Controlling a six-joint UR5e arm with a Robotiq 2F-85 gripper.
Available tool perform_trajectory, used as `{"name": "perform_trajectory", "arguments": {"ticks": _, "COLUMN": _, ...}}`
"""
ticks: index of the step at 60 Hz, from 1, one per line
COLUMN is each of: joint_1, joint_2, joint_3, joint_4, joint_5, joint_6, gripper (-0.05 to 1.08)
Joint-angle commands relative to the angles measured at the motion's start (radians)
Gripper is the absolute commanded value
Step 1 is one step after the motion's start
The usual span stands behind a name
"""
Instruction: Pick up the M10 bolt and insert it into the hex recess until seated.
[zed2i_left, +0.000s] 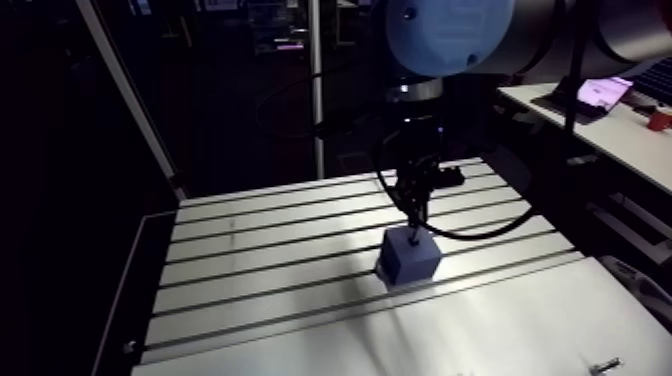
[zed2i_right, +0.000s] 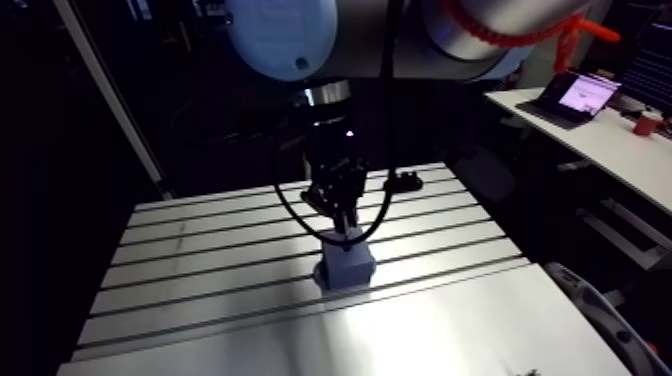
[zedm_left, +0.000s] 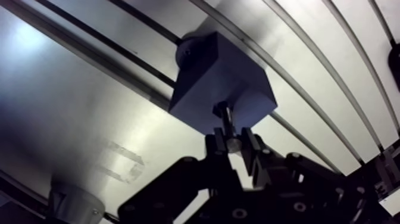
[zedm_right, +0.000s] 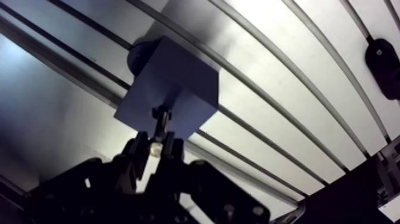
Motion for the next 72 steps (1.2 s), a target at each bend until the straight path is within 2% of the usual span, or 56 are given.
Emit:
{"name": "perform_trajectory", "arguments": {"ticks": 1, "joint_1": 0.0, "joint_2": 0.002, "joint_3": 0.004, "joint_4": -0.001, "joint_5": -0.001, "joint_6": -0.001, "gripper": 0.78}}
{"name": "perform_trajectory", "arguments": {"ticks": 72, "joint_1": 0.0, "joint_2": 0.017, "joint_3": 0.006, "joint_4": -0.003, "joint_5": -0.001, "joint_6": 0.002, "gripper": 0.78}}
